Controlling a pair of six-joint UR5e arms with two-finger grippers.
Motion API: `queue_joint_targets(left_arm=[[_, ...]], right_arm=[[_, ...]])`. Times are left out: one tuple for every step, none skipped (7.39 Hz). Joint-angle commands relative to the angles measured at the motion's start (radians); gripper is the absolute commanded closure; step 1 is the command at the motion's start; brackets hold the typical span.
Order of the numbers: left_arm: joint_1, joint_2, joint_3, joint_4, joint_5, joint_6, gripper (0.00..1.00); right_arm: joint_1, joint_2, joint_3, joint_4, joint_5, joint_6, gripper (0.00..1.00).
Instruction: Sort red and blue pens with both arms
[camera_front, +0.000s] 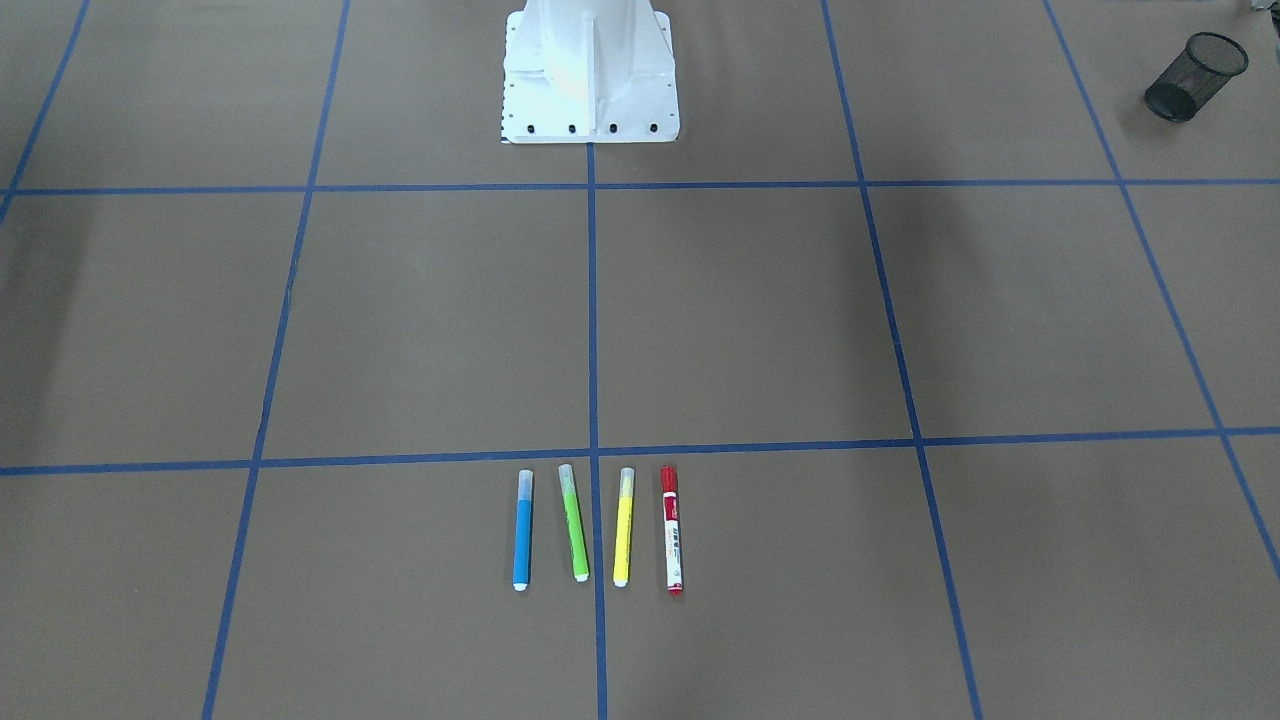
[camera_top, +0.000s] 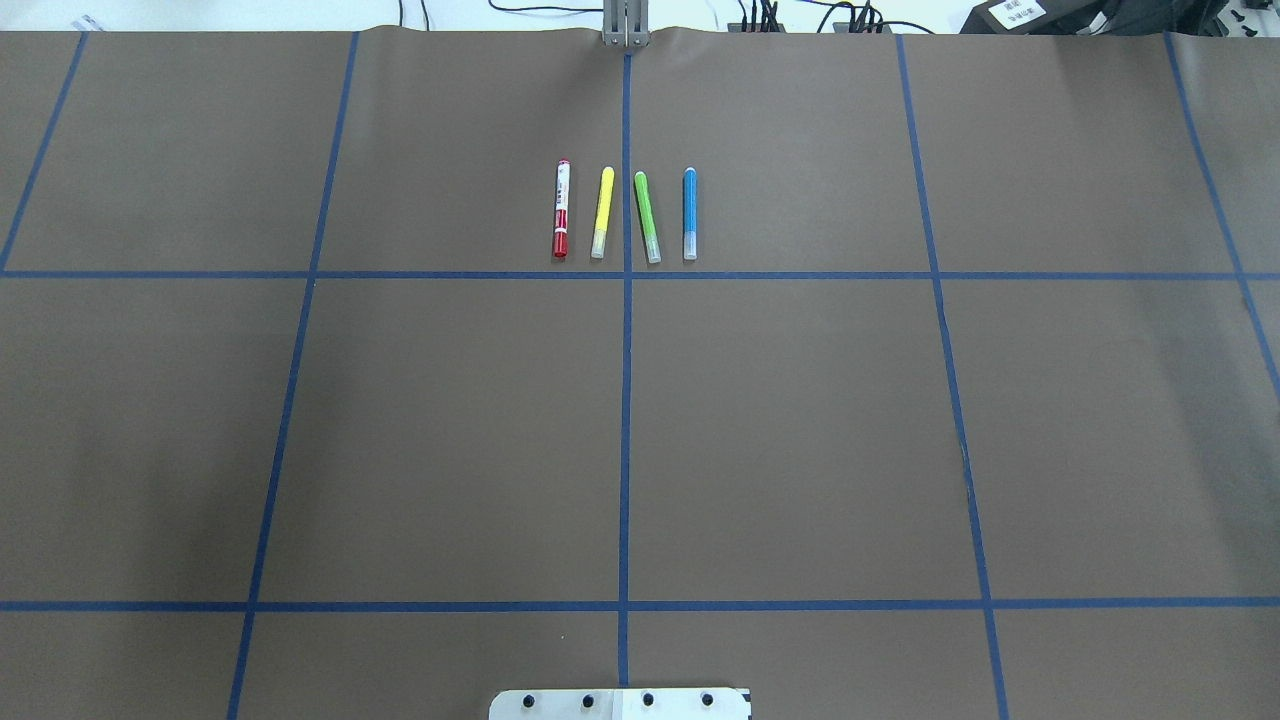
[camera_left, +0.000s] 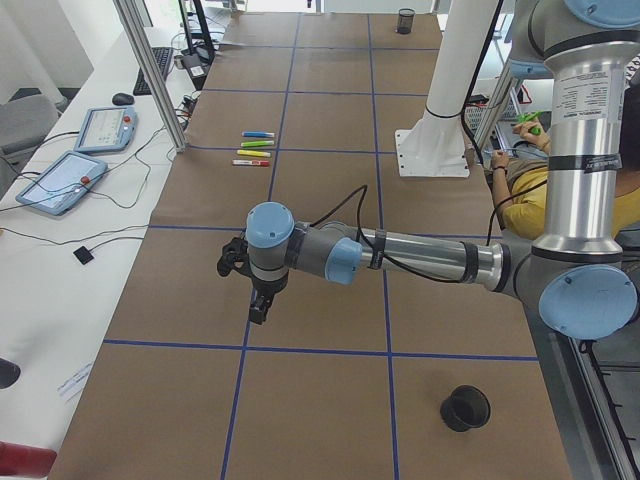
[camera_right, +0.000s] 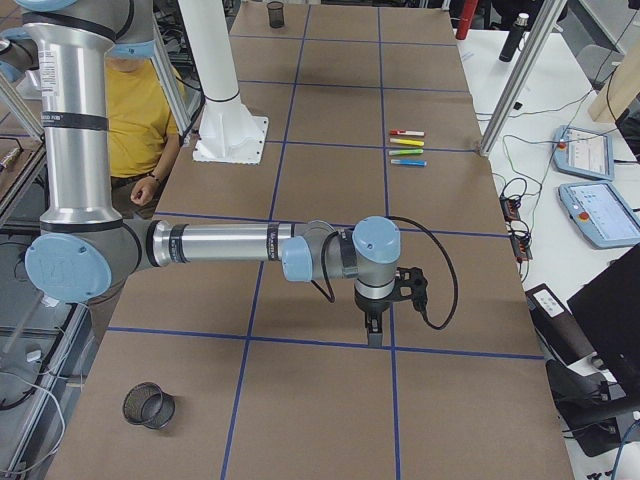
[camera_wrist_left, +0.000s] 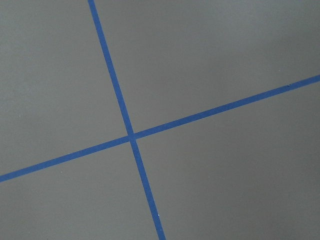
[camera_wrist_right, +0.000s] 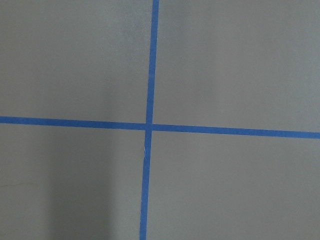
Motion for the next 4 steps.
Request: queue_joint_targets(left_arm=[[0.000,-0.003,0.000,0.002,-0.001,-0.002,0.00],[0.002,-0.021,0.013,-0.001,0.001,0.001,0.00],[0.002,-0.035,0.011,-0.008,0.001,0.003,0.00],[0.002,-0.038,0.004,-0.009,0.001,0.003,0.00]], right_arm=[[-0.003,0.002,0.000,0.000,0.000,0.000,0.00],[-0.006,0.006,0.002,0.009,-0.001,-0.003,0.00],[-0.017,0.014,0.002,0.070,-0.003,-0.005,0.00],[-0.035,0.015,0.002,0.134,0.002,0.002,0.00]])
